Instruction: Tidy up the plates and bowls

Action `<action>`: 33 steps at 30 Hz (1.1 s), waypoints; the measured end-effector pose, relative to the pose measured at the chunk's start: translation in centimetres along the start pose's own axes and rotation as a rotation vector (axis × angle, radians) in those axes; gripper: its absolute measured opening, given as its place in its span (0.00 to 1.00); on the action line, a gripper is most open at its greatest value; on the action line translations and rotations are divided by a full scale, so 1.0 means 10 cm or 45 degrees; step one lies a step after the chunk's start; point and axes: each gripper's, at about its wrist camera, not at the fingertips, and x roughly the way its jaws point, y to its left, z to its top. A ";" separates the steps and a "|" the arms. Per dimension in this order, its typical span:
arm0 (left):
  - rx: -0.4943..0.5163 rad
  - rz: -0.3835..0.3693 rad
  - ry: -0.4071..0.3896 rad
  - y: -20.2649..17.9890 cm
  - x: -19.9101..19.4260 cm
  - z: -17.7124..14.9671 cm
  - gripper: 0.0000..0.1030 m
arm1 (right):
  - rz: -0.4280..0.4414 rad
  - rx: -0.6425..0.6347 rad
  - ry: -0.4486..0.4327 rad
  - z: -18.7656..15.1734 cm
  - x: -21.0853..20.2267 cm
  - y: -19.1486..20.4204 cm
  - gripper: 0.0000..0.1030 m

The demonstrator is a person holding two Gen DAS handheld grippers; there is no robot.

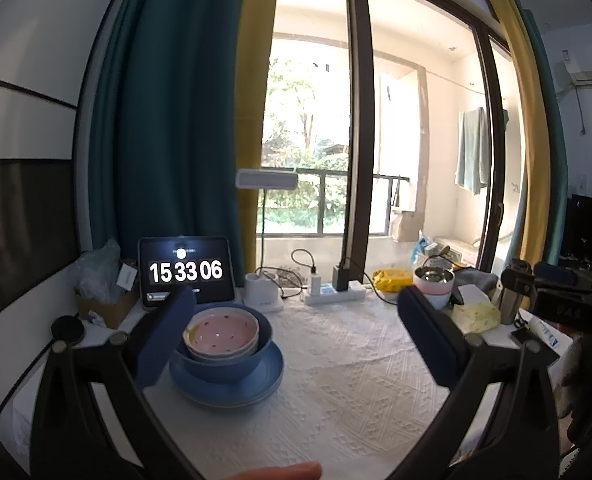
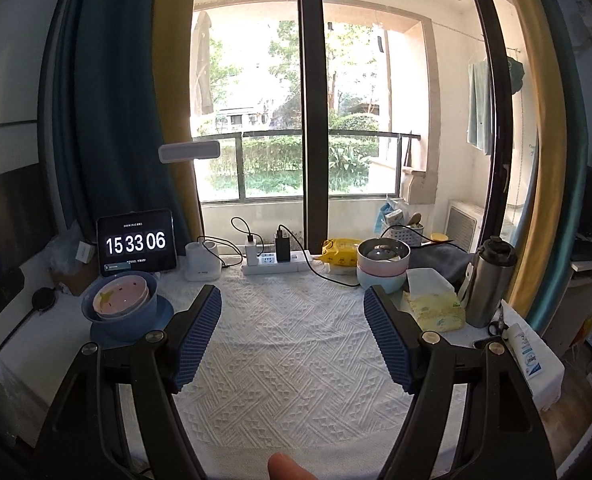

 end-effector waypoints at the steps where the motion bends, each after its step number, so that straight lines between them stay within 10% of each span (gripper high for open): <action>1: -0.002 -0.001 0.002 0.00 0.01 0.00 0.99 | 0.000 -0.002 0.002 0.00 0.01 0.00 0.75; 33: -0.020 -0.010 0.055 0.00 0.03 -0.03 0.99 | 0.004 -0.018 0.022 -0.04 0.05 0.08 0.75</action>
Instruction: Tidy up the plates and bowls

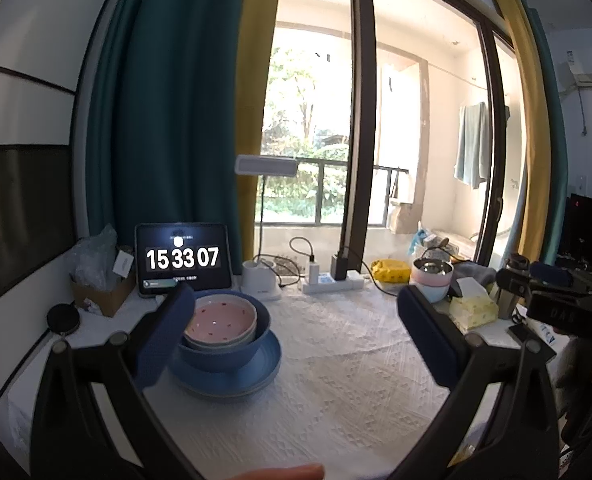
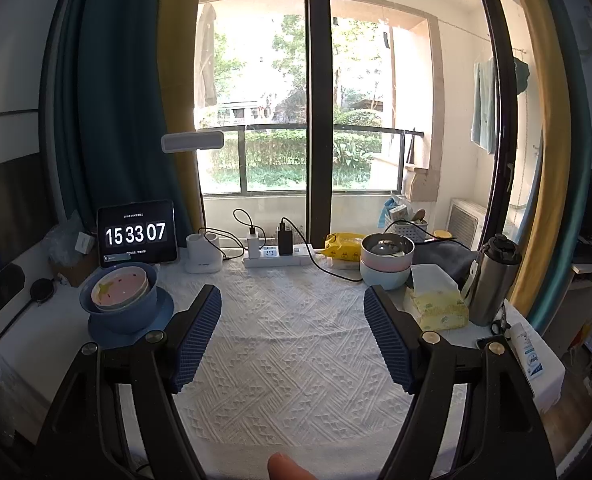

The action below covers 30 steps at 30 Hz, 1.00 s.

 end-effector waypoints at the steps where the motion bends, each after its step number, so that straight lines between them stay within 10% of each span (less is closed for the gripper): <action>1: 0.001 0.000 0.001 0.00 0.00 0.00 0.99 | 0.000 -0.001 0.000 -0.01 0.00 -0.01 0.75; 30: -0.007 -0.001 0.019 0.01 0.04 -0.04 0.99 | 0.003 0.000 0.013 -0.09 0.06 -0.06 0.75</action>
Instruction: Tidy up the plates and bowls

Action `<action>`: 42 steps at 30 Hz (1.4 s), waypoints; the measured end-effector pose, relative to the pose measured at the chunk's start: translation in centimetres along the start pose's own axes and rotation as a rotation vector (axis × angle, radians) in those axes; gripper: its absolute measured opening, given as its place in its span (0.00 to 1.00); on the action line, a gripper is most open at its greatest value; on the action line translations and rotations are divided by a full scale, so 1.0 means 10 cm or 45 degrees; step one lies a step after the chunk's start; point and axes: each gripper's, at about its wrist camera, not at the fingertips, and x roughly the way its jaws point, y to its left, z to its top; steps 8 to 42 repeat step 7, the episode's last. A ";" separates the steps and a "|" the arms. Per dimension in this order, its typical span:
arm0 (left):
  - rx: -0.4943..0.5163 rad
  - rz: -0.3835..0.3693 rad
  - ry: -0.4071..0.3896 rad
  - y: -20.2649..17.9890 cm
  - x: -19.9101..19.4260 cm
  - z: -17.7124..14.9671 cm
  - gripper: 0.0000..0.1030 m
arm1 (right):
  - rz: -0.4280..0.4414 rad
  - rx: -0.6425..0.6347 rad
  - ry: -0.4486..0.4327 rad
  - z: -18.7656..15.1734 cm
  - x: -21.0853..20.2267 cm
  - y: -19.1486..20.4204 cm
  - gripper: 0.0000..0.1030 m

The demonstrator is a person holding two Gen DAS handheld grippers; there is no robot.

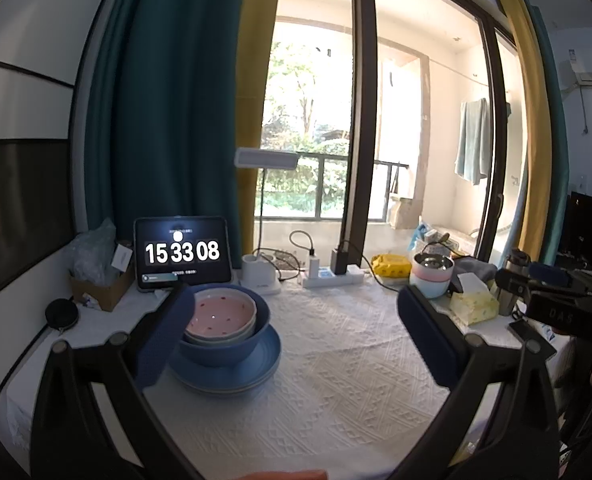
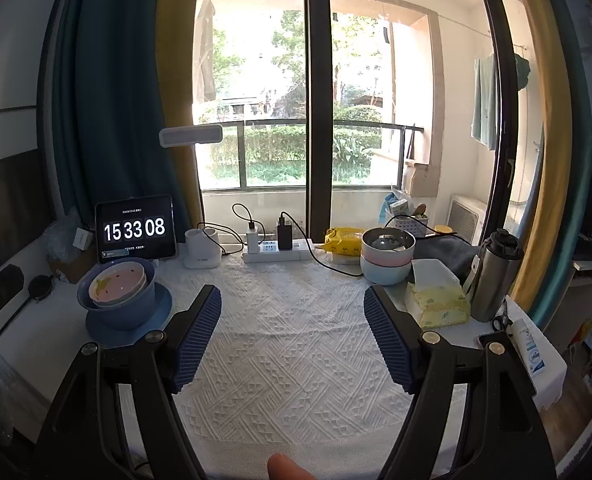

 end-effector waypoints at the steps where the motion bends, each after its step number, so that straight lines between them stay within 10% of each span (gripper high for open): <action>1: -0.001 -0.001 0.002 0.00 0.00 0.00 0.99 | 0.000 -0.001 0.001 -0.01 0.00 0.00 0.75; 42: 0.003 -0.018 0.005 -0.01 0.00 -0.01 0.99 | 0.002 0.003 0.004 -0.02 0.01 -0.01 0.75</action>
